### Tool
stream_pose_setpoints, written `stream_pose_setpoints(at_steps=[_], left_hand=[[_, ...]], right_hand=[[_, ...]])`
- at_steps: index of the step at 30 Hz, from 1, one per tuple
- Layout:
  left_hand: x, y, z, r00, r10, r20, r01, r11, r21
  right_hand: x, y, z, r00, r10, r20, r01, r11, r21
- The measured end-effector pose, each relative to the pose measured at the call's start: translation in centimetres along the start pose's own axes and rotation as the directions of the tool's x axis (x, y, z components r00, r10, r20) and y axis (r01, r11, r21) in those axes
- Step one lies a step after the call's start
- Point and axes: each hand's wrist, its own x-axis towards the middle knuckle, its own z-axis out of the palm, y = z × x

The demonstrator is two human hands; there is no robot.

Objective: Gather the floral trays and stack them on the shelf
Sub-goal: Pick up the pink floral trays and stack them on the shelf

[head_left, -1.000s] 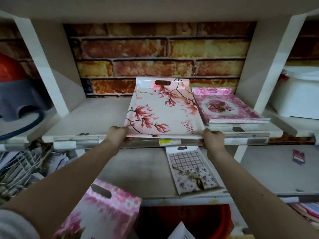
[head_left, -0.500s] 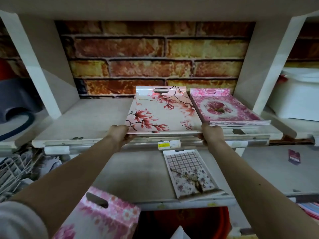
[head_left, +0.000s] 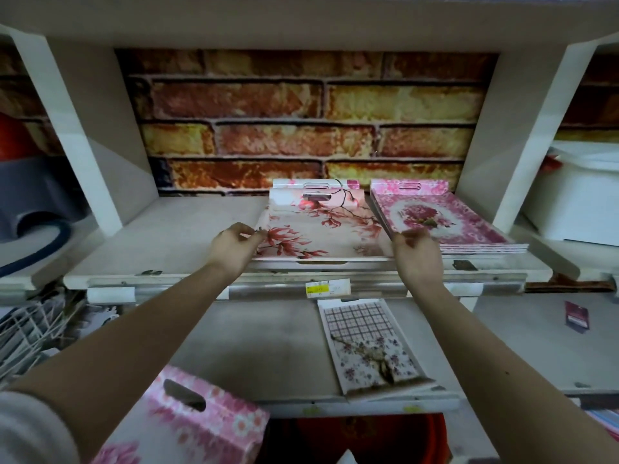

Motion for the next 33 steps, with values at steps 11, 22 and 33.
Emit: stream_pose_setpoints(at_steps=[11, 22, 33], left_hand=[[-1.2, -1.2, -0.6, 0.943, 0.276, 0.185, -0.313, 0.925, 0.216], [1.3, -0.8, 0.9, 0.954, 0.247, 0.172, -0.284, 0.928, 0.242], [3.4, -2.7, 4.0, 0.951, 0.221, 0.218, -0.29, 0.882, 0.372]], right_hand=[[-1.3, -0.4, -0.6, 0.769, -0.565, 0.301, 0.63, 0.749, -0.206], [0.8, -0.9, 2.8, 0.832, -0.48, 0.278, 0.553, 0.758, -0.345], [2.2, 0.9, 5.7, 0.893, -0.328, 0.307, 0.438, 0.786, -0.435]])
